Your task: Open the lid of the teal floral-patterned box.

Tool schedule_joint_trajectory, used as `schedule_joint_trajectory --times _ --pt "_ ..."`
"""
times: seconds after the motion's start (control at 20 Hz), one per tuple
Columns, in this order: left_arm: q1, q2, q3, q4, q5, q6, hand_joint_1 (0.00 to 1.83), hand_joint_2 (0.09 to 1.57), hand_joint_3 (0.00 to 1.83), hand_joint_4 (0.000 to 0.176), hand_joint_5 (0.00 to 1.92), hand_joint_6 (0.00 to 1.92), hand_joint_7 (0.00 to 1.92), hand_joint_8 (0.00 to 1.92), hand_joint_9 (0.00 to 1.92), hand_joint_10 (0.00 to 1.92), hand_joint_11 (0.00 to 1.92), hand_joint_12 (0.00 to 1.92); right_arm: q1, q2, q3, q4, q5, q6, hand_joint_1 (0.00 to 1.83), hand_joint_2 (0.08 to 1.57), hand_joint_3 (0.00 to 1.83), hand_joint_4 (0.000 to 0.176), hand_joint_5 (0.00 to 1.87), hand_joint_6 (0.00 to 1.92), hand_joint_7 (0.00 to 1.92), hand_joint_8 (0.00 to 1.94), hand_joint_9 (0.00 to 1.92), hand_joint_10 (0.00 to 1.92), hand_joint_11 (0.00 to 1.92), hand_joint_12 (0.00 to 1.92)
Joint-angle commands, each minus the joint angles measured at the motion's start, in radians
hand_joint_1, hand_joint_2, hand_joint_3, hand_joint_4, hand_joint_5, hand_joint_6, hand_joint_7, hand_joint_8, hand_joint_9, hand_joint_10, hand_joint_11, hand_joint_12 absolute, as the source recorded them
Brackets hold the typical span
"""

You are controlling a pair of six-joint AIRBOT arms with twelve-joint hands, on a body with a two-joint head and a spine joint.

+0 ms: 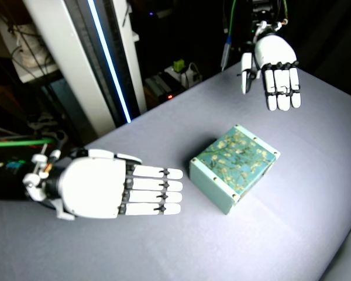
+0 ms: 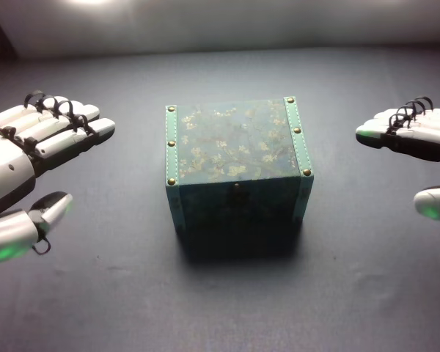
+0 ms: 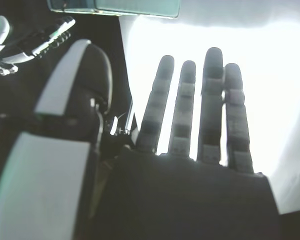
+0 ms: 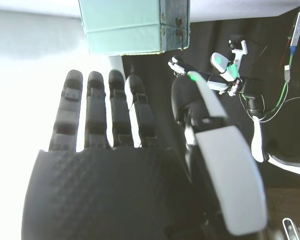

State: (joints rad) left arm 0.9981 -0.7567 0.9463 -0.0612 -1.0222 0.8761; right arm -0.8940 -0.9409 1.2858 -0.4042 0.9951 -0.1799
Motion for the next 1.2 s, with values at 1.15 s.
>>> schedule_joint_trajectory --times 1.15 --pt "-0.270 -0.112 0.114 0.370 0.358 -0.119 0.78 1.49 0.00 0.000 0.07 0.01 0.08 0.01 0.15 0.00 0.13 0.22 0.216 -0.090 0.099 -0.366 -0.140 0.186 0.00 1.19 0.00 0.000 0.00 0.00 0.00 0.00 0.03 0.01 0.12 0.05"
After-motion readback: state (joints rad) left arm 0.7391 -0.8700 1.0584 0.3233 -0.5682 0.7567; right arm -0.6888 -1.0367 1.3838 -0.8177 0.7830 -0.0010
